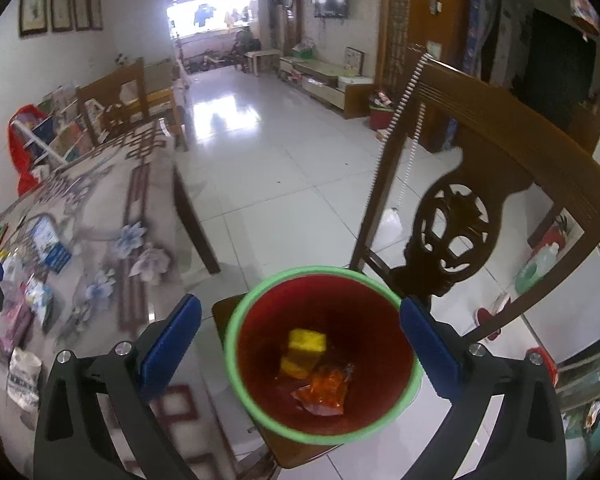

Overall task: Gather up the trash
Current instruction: 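Move both tools back over the table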

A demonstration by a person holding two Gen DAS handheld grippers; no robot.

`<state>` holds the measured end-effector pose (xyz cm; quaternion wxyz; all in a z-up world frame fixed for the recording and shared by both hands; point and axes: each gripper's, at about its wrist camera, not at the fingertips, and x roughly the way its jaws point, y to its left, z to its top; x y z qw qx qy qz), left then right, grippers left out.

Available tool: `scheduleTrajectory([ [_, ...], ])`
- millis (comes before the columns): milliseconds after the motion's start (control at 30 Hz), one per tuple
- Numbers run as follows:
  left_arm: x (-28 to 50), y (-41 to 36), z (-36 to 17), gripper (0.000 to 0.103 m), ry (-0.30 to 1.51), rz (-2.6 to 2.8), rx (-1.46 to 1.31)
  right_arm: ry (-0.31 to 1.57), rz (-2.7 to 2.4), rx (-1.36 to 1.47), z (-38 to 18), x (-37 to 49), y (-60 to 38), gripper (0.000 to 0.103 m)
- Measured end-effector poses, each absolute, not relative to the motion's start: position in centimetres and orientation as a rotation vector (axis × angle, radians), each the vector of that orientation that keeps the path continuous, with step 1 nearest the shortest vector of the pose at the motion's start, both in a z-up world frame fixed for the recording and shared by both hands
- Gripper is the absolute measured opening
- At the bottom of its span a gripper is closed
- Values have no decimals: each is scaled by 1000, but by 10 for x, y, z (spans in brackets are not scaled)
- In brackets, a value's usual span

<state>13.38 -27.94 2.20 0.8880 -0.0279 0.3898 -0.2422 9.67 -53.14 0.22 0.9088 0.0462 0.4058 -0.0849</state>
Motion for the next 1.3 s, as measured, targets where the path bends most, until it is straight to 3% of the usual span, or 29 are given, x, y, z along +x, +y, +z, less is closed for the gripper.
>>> scheduleTrajectory([
  [800,74,-23,21,98,786,-145,-151,780,192,-49,23,92,-310,96],
  [1300,102,47,-24,98,887,-13,-317,897,370,-219,-27,87,-234,96],
])
